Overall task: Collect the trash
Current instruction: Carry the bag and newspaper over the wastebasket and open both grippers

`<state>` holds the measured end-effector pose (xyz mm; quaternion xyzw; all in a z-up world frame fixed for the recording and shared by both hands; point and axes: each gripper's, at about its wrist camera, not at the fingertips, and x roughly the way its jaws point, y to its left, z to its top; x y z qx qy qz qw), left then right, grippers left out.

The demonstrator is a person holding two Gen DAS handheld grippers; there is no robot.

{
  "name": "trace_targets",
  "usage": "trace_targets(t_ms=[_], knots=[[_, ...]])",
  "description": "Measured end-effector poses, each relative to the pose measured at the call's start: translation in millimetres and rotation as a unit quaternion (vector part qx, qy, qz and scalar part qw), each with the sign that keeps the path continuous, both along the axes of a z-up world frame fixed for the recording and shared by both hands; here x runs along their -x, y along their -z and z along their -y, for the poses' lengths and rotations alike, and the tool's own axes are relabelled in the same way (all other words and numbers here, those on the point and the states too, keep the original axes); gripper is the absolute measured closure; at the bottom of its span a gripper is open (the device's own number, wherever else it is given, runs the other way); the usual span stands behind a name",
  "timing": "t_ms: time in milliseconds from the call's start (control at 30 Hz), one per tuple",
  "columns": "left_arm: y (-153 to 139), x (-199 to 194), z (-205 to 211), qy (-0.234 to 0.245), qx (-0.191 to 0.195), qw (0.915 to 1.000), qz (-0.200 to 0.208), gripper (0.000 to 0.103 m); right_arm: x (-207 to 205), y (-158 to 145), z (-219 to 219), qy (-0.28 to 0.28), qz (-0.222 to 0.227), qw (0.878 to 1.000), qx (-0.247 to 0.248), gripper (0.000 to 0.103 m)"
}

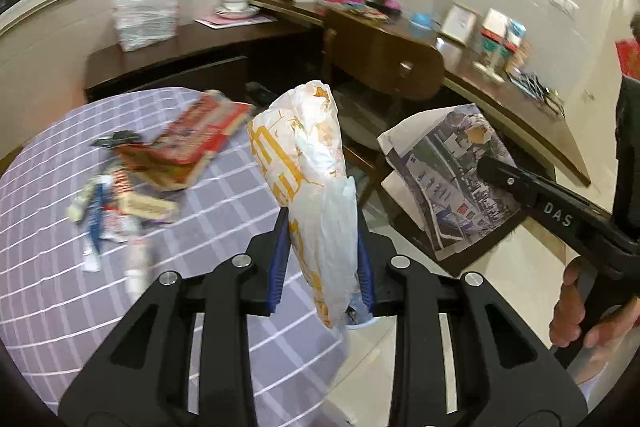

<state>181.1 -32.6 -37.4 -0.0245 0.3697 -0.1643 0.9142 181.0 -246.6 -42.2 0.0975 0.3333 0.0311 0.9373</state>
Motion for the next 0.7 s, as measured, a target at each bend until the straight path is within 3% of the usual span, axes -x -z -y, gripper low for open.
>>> trace_targets(t_ms=[300, 567, 633, 667, 700], knots=[[42, -28, 87, 0.065, -0.040, 0.9959, -0.049, 0.073, -16, 61, 67, 0.049, -0.058, 0.997, -0.023, 0.095], [96, -62, 148, 0.103, -0.074, 0.9858, -0.110, 0.073, -29, 114, 110, 0.084, -0.115, 0.989, -0.041, 0.095], [108, -70, 157, 0.103, -0.081, 0.9842, -0.119, 0.066, -32, 123, 117, 0.088, -0.126, 0.987, -0.044, 0.095], [114, -76, 165, 0.098, -0.089, 0.9835, -0.122, 0.047, -32, 127, 119, 0.090, -0.130, 0.986, -0.044, 0.095], [119, -79, 170, 0.096, -0.095, 0.9831, -0.123, 0.040, -34, 132, 123, 0.095, -0.137, 0.985, -0.045, 0.095]])
